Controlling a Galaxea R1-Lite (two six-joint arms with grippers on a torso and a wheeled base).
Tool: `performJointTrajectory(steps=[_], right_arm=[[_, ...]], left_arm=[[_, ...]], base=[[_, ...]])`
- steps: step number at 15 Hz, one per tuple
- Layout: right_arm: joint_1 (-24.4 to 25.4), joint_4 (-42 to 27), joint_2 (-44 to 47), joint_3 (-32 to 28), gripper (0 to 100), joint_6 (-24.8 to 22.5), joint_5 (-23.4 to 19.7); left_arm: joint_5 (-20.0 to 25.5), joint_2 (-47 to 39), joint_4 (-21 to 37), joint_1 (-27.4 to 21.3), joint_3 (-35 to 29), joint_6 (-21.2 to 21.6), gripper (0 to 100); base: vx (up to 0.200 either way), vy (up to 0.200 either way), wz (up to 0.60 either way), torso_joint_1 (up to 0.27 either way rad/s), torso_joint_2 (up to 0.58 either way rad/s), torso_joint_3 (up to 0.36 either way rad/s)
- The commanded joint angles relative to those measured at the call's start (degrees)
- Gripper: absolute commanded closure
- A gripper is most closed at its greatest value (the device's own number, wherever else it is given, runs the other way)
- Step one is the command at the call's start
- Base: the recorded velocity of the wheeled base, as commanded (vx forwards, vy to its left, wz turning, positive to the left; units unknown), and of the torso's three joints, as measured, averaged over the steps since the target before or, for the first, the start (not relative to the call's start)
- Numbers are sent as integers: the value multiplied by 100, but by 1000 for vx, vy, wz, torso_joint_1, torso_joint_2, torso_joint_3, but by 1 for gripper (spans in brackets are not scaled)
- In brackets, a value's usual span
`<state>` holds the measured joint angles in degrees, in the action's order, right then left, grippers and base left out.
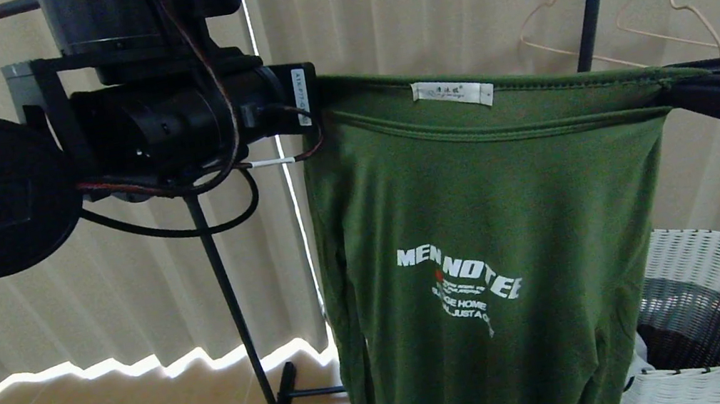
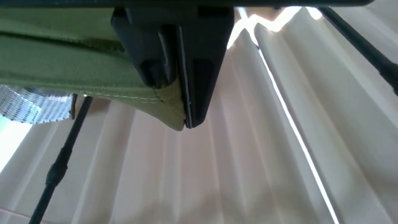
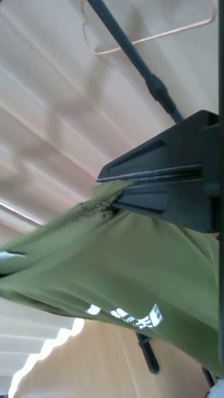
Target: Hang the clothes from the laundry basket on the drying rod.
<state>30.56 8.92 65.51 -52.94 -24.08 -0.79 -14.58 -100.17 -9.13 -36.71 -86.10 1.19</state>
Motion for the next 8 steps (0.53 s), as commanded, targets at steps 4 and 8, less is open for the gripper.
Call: performJointTrajectory(steps=[4, 8], right_arm=[[-841, 83, 585, -260, 100, 35, -44], [-1035, 408, 1403, -911, 100, 307, -70]], left_arm=[[-1, 384, 34, 6, 366, -76, 100], [52, 920, 43, 14, 1016, -67, 100]], base=[[0, 0, 0, 0, 0, 0], [0, 0, 0, 0, 0, 0]])
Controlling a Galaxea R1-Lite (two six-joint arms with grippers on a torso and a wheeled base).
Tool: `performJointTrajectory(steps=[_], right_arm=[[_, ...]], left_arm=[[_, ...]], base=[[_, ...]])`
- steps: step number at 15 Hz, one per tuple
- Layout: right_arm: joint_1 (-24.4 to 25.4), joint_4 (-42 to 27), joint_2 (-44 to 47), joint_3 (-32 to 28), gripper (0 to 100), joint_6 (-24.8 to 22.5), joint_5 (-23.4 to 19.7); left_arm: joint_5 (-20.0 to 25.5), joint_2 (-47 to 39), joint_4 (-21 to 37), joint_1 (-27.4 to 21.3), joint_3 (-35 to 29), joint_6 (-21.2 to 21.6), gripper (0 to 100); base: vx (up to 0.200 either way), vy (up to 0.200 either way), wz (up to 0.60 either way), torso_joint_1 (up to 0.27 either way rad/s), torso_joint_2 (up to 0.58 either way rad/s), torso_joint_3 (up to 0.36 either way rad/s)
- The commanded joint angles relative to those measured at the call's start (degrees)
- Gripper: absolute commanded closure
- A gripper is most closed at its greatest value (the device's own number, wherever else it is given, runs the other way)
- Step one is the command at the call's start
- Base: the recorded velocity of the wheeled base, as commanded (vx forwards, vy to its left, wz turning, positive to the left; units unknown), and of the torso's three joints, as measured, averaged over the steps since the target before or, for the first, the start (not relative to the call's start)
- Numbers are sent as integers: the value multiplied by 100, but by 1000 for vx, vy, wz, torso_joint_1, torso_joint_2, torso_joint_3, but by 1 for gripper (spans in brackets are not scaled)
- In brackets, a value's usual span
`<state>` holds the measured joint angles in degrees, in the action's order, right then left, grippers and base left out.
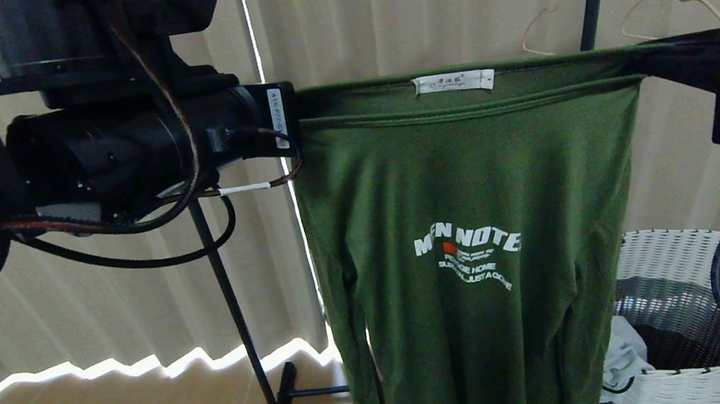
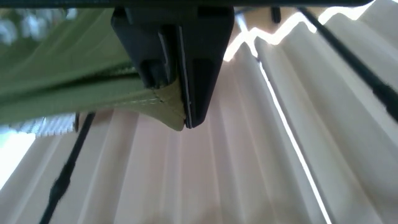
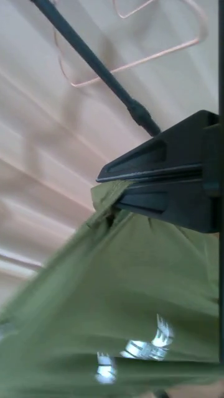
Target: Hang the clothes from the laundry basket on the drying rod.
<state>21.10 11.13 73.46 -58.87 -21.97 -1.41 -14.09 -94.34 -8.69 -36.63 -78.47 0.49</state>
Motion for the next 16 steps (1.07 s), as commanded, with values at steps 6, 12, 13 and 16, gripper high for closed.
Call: performJointTrajectory(steps=[6, 12, 13, 16], right_arm=[[-89, 1664, 1663, -520, 100, 149, -149], [-80, 1823, 1724, -503, 100, 158, -140], [-80, 1823, 1680, -494, 100, 149, -140], [-89, 1761, 1443, -512, 100, 140, -87]], left_arm=[[12, 1419, -45, -512, 1651, 4, 100], [-15, 1656, -71, -1223, 1906, 22, 100], [-15, 1656, -80, -1223, 1888, 22, 100], [-32, 1498, -194, -1118, 1510, 83, 100]], base=[[0, 0, 0, 0, 0, 0], [0, 0, 0, 0, 0, 0], [0, 0, 0, 0, 0, 0], [0, 0, 0, 0, 0, 0]])
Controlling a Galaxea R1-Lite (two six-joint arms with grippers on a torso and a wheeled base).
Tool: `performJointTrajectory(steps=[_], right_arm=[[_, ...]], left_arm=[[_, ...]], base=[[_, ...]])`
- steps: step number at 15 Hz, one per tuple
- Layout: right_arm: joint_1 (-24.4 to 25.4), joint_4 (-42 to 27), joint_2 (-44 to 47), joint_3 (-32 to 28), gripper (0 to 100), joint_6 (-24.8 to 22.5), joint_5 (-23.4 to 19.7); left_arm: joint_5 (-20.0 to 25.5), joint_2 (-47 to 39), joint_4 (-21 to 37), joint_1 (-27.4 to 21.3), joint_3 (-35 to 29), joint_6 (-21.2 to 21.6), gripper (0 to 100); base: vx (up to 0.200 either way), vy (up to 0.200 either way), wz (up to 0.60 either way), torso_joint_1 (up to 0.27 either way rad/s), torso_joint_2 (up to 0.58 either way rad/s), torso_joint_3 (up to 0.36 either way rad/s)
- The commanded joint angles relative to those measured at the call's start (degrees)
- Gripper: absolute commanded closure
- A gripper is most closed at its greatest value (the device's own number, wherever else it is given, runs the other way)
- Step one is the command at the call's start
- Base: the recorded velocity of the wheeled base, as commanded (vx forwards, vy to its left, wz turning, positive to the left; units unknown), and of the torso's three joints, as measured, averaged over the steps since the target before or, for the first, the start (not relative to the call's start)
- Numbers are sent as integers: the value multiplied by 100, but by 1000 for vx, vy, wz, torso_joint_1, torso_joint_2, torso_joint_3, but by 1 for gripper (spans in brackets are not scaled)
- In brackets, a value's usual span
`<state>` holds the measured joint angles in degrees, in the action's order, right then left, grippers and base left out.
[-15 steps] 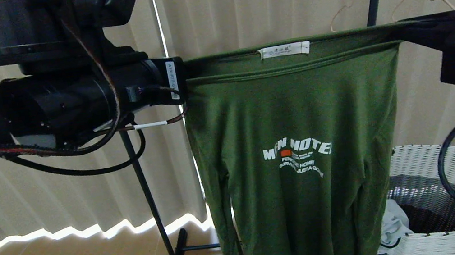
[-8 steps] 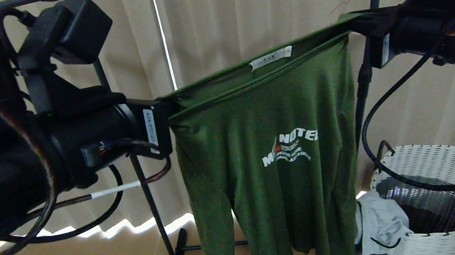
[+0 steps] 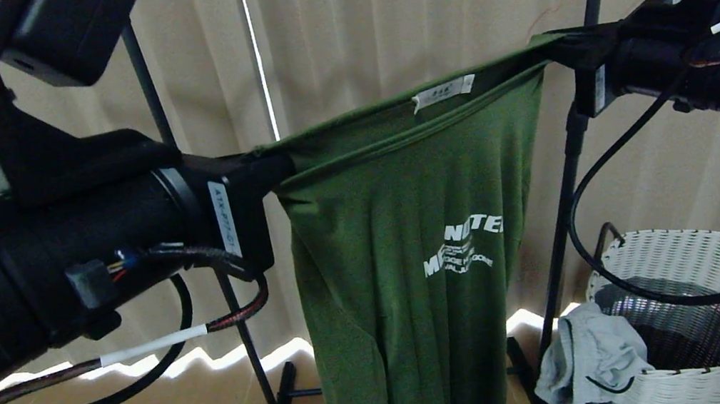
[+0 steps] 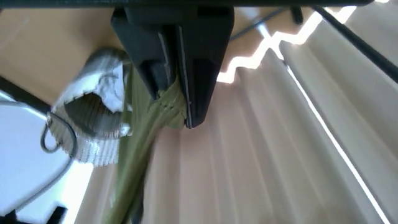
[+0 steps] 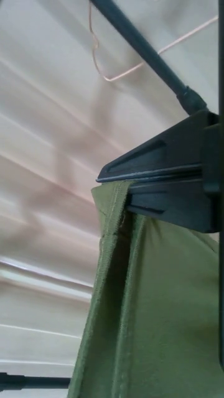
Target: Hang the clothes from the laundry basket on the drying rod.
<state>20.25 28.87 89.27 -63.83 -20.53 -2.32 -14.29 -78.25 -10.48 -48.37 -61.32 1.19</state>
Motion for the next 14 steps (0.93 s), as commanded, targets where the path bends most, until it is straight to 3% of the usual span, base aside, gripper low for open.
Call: performJointTrajectory(steps=[1, 4, 7, 9, 10, 12, 14], right_arm=[[-3, -48, -270, -24, 100, -13, 3], [-3, -83, -542, -68, 100, -13, 3], [-3, -962, -1307, -51, 100, -13, -6], [23, -1305, -1615, 46, 100, -4, -50], [58, -1472, -1834, 380, 100, 5, -58], [208, -1393, -1949, 855, 100, 5, -50], [348, -1393, -1922, 863, 100, 5, -50]], left_arm=[[-13, -278, -15, 276, -539, 30, 100], [-13, -744, -15, 636, -1189, 171, 100], [-21, -1342, -24, 917, -1646, 144, 100], [-30, -1474, -94, 961, -1638, 127, 100], [-39, -1509, -173, 970, -1541, 118, 100], [-39, -1474, -191, 944, -1374, 100, 100], [-30, -1395, -191, 935, -1356, 118, 100]], base=[[0, 0, 0, 0, 0, 0], [0, 0, 0, 0, 0, 0], [0, 0, 0, 0, 0, 0], [0, 0, 0, 0, 0, 0], [0, 0, 0, 0, 0, 0], [0, 0, 0, 0, 0, 0], [0, 0, 0, 0, 0, 0]])
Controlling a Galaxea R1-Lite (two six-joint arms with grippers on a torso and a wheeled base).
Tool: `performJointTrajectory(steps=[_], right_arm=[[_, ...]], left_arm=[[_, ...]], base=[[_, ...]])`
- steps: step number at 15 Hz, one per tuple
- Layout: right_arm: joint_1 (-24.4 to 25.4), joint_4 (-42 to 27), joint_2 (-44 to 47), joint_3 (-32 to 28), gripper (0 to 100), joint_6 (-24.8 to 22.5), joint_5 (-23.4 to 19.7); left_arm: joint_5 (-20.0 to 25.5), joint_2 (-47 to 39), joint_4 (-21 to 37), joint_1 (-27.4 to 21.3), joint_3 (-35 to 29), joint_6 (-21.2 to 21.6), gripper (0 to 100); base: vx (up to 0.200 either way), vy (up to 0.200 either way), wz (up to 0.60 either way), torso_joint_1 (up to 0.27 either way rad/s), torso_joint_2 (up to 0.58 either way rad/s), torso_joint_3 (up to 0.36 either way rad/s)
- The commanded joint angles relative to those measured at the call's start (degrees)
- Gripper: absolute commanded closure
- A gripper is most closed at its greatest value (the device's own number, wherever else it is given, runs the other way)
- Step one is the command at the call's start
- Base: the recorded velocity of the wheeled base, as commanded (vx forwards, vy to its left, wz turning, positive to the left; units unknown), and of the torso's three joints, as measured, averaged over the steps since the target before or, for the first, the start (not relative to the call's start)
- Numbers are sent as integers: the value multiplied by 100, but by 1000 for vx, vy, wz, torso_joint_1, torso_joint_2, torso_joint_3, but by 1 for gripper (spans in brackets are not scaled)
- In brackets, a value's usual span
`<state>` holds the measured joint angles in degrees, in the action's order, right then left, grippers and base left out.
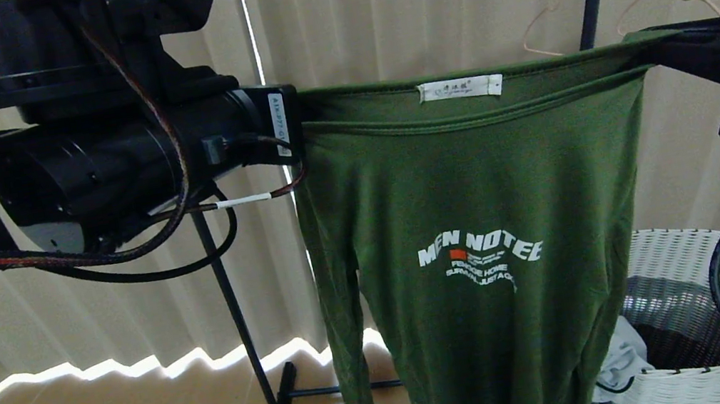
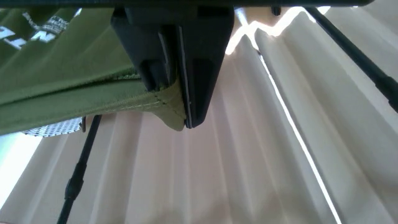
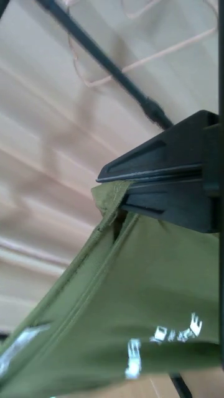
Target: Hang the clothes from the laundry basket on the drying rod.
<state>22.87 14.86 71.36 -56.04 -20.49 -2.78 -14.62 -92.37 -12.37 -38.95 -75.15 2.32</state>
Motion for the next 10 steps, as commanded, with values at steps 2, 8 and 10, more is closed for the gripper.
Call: performJointTrajectory(steps=[2, 8, 10], right_arm=[[104, 8, -96, 93, 100, -7, -3], [104, 34, -105, 199, 100, 1, -3], [104, 43, -96, 199, 100, 1, -3]], left_arm=[[-6, 79, -2, -7, 98, -3, 100], [3, 140, -397, 1, 396, 32, 100], [-6, 149, -406, -7, 405, 41, 100]], base=[[0, 0, 0, 0, 0, 0], [0, 0, 0, 0, 0, 0], [0, 0, 0, 0, 0, 0]])
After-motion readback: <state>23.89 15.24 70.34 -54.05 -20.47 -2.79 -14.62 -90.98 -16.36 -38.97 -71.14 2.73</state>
